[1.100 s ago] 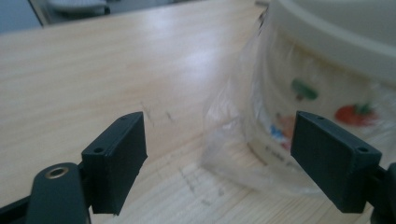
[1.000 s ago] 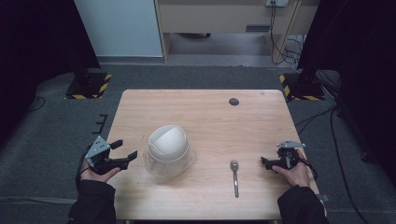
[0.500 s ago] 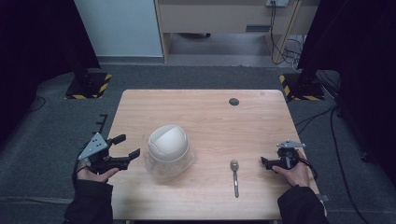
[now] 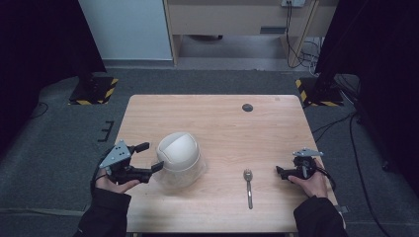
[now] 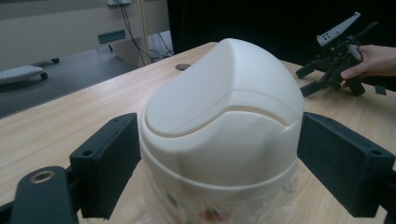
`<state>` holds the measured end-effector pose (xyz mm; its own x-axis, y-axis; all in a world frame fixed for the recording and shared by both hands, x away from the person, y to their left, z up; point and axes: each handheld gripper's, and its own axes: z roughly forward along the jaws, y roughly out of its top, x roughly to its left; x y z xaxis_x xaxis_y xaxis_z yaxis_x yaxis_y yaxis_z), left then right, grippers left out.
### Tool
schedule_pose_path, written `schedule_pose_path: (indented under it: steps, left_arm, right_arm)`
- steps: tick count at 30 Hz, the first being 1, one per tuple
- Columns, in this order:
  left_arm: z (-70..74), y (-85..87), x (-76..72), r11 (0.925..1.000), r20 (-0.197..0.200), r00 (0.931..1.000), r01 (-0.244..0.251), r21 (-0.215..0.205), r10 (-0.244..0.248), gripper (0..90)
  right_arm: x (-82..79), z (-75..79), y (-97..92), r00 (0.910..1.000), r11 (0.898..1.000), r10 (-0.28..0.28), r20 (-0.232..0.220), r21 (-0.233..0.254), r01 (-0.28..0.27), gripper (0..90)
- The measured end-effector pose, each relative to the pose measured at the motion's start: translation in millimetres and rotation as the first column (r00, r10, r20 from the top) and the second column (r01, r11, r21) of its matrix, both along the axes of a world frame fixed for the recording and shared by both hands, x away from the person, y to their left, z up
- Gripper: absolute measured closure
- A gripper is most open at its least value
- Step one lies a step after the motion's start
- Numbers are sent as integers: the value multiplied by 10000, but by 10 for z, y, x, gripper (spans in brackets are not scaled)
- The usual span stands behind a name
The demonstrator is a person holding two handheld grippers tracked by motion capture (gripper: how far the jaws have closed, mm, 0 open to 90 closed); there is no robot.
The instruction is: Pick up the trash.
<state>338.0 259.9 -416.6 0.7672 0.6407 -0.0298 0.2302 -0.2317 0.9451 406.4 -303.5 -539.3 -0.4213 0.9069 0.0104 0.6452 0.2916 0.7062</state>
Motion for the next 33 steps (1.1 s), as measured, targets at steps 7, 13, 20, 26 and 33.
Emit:
schedule_pose_path:
  steps: [7,13,20,26,33]
  left_arm:
    - [19,-152,78,9994,2,9995,317,159,-317,125]
    - [36,-253,146,9987,-110,9987,500,106,-499,120]
    - [-44,-332,192,9973,-679,9957,661,327,-638,106]
    - [-52,-362,199,9976,-734,9954,631,289,-609,76]
    - [-65,-416,194,9995,-855,9961,197,-263,-219,90]
  right_arm:
    - [0,0,0,10000,10000,-3,0,0,3,8]
    - [0,0,0,10000,10000,1,1,-2,-1,8]
    - [0,0,1,10000,10000,-3,-2,3,3,8]
    - [0,0,1,10000,10000,1,-3,7,-1,8]
    - [0,0,1,10000,10000,3,-3,4,-3,8]
